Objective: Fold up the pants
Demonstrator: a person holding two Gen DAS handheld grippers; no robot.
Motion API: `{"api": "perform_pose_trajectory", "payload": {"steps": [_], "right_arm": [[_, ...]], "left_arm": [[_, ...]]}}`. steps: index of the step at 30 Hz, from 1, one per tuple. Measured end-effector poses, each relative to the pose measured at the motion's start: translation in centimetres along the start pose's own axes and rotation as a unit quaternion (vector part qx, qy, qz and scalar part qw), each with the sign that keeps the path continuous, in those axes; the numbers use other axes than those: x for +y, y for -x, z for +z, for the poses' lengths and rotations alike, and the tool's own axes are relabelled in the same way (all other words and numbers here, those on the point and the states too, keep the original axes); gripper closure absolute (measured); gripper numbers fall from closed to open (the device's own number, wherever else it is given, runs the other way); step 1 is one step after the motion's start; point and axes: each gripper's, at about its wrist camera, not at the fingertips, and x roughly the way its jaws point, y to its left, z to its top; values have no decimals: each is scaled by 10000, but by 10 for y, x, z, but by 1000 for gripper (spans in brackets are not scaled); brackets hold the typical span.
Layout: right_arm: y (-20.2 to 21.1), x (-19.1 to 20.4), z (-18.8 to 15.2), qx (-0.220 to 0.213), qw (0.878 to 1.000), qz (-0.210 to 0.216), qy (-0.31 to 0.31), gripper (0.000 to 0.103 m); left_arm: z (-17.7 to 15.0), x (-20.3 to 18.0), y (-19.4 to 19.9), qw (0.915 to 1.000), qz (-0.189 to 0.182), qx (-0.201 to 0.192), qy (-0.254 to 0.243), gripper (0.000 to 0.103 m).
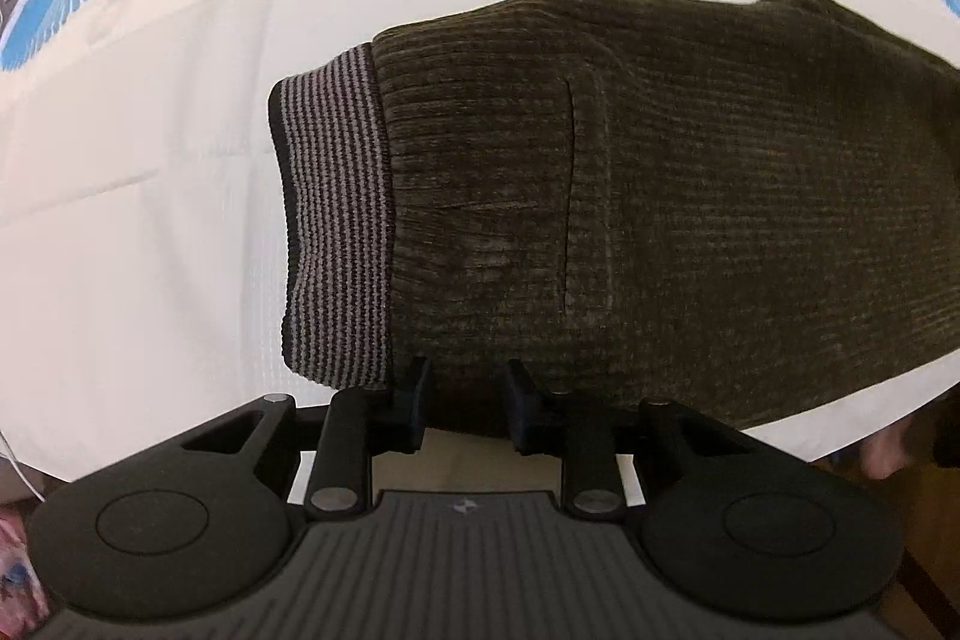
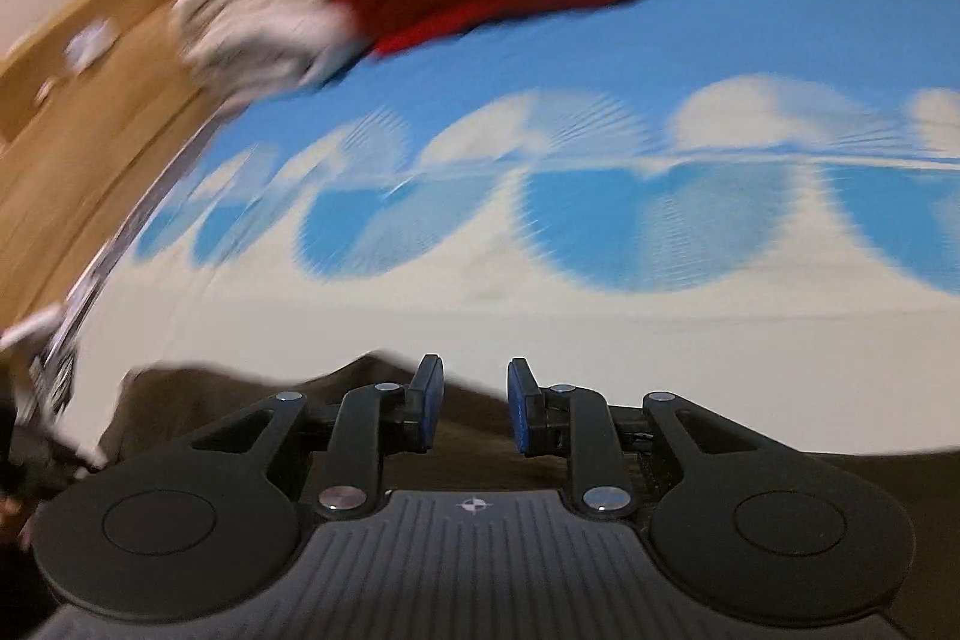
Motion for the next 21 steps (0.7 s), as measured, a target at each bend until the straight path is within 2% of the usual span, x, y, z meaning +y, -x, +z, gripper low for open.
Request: {"api": "perform_pose_trajectory", "payload": {"steps": [7,11,16,17,19,21], "right_arm": [[-94,58,12,800,9954,501,186,75],[-133,64,11,1113,9922,508,247,61],[-170,63,4,1530,9866,485,273,60],[-175,63,5,1550,9863,492,291,64],[-181,63,8,1557,9853,619,324,88],[-173,66,21,1270,9872,830,489,91]], "left_arm": [[-2,8,-2,9999,-141,-46,-1,73],[-5,12,-2,9997,-240,-80,11,73],[-3,16,-4,9996,-274,-62,-9,72],[-2,14,-2,9996,-264,-55,-21,72],[-1,14,-2,9996,-260,-37,-34,72],[0,13,0,9997,-250,-20,-21,72]]}}
